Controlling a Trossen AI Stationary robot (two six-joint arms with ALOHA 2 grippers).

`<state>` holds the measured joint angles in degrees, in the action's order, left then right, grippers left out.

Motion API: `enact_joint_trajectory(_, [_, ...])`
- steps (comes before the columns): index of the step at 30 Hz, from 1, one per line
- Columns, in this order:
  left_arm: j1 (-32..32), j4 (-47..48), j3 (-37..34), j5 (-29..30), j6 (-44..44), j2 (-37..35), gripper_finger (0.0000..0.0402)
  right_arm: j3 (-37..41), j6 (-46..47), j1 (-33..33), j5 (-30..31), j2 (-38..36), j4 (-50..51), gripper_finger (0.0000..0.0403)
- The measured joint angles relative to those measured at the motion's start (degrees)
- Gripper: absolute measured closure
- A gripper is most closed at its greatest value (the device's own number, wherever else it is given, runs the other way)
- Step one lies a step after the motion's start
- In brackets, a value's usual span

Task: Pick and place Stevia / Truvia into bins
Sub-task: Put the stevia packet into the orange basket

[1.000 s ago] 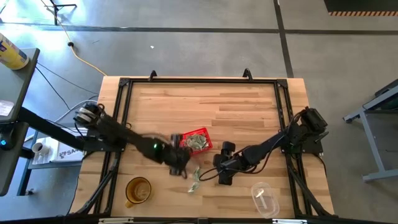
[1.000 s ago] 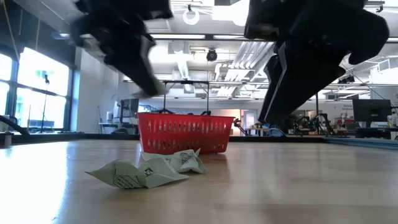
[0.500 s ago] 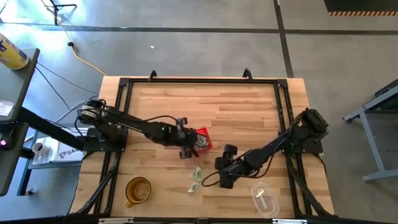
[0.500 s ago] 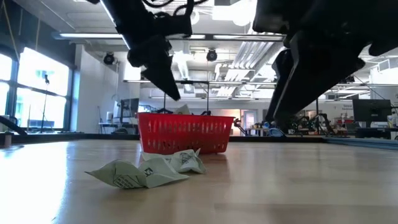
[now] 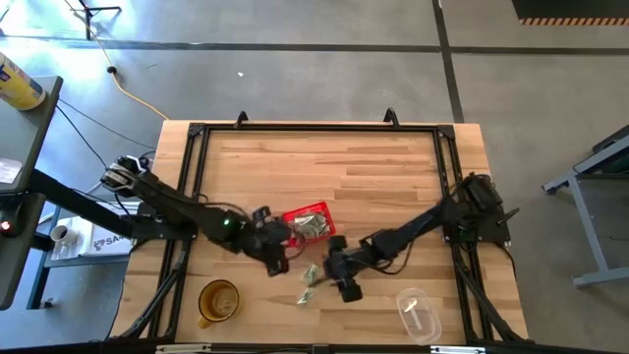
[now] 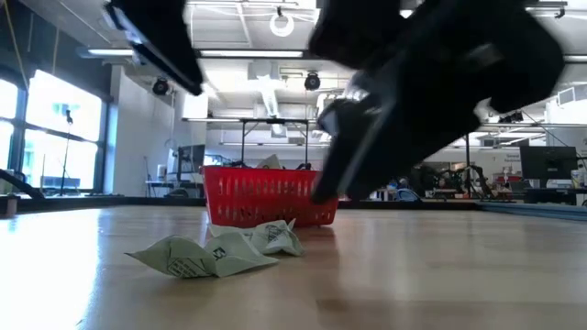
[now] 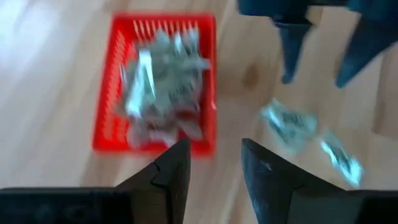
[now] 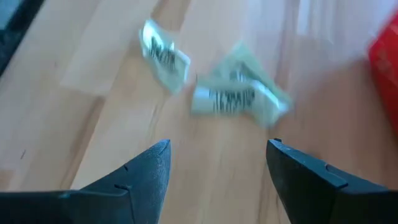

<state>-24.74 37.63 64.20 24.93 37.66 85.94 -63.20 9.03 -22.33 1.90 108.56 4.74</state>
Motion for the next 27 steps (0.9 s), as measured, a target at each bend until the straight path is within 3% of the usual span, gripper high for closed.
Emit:
enact_joint_trajectory(3, [-3.4,3.6,0.0,0.0,7.0,0.0,0.0225,0.0,-3.0,2.5,-4.8,2.8,-6.5,0.0148])
enact_joint_trajectory(11, [-12.7,9.4,0.0,5.4,23.1,0.2,0.0227,-0.1,-17.8,2.8,-5.6,6.0,-14.4,0.0148])
enact_joint_trajectory(20, [-15.9,13.3,-0.2,9.1,30.6,0.2,0.0229,-0.1,-26.5,2.8,-5.4,9.2,-16.3,0.0148])
enact_joint_trajectory(23, [-15.8,13.3,-0.2,9.2,30.5,0.2,0.0229,-0.2,-25.5,3.1,-5.1,9.2,-15.0,0.0148])
enact_joint_trajectory(27, [-15.8,13.4,-0.2,9.2,30.5,0.2,0.0229,-0.3,-12.7,3.9,-4.8,9.0,-10.8,0.0153])
